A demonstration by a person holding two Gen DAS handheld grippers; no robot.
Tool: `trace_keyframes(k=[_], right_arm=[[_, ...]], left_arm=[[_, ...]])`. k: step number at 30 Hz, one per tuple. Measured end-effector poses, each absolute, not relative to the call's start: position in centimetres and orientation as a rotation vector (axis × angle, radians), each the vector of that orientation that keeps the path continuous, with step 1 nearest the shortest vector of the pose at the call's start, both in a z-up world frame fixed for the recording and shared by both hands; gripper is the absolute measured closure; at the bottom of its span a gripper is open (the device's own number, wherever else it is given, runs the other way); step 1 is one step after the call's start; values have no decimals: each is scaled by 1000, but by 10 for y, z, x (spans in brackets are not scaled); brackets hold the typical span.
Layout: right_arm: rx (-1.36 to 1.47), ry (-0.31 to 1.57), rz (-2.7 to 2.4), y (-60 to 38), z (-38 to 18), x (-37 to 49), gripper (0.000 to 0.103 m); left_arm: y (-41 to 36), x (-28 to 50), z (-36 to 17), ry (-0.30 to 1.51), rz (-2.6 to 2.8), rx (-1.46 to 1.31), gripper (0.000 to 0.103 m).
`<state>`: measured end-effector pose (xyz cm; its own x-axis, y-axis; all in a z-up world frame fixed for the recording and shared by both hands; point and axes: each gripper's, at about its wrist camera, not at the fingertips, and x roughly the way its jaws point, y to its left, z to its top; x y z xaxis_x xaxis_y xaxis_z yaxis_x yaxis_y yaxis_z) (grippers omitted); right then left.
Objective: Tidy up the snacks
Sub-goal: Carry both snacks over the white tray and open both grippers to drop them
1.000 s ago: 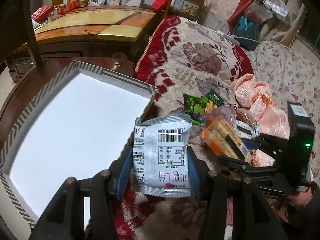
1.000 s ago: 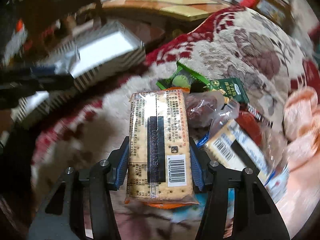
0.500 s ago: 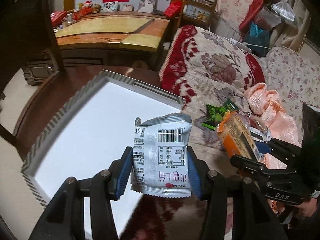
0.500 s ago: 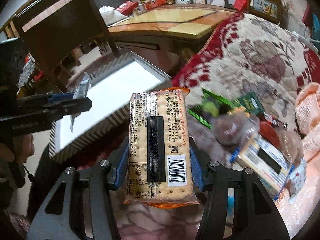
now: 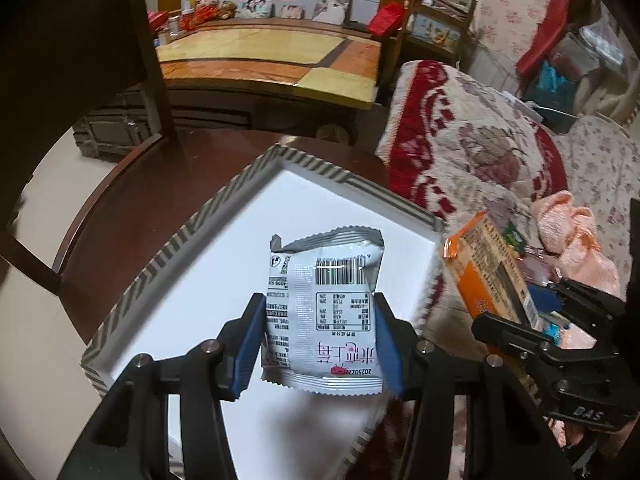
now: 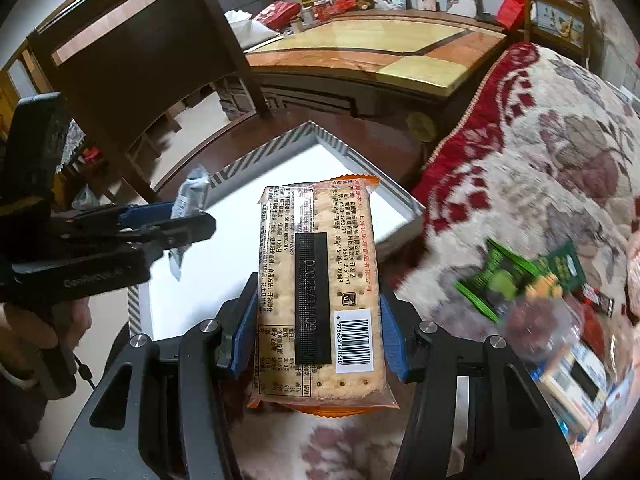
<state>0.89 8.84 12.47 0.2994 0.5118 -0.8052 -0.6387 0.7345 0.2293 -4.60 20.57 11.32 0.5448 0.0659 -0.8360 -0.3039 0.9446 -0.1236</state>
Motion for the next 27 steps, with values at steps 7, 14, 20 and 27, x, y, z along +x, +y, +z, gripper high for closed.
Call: trace_keyframes(k=[7, 14, 20, 27], right_arm=[[-156, 1041, 789, 131, 113, 32, 50], [-203, 1099, 781, 169, 87, 59, 50], [-224, 1155, 751, 184, 60, 72, 50], [-218, 1130, 744, 186, 55, 69, 48]], left_arm=[[234, -39, 87, 1020, 278, -311, 49], [248, -36, 60, 1068, 304, -352, 49], [243, -36, 42, 1099, 300, -355, 49], [239, -35, 39, 1098, 341, -336, 46]])
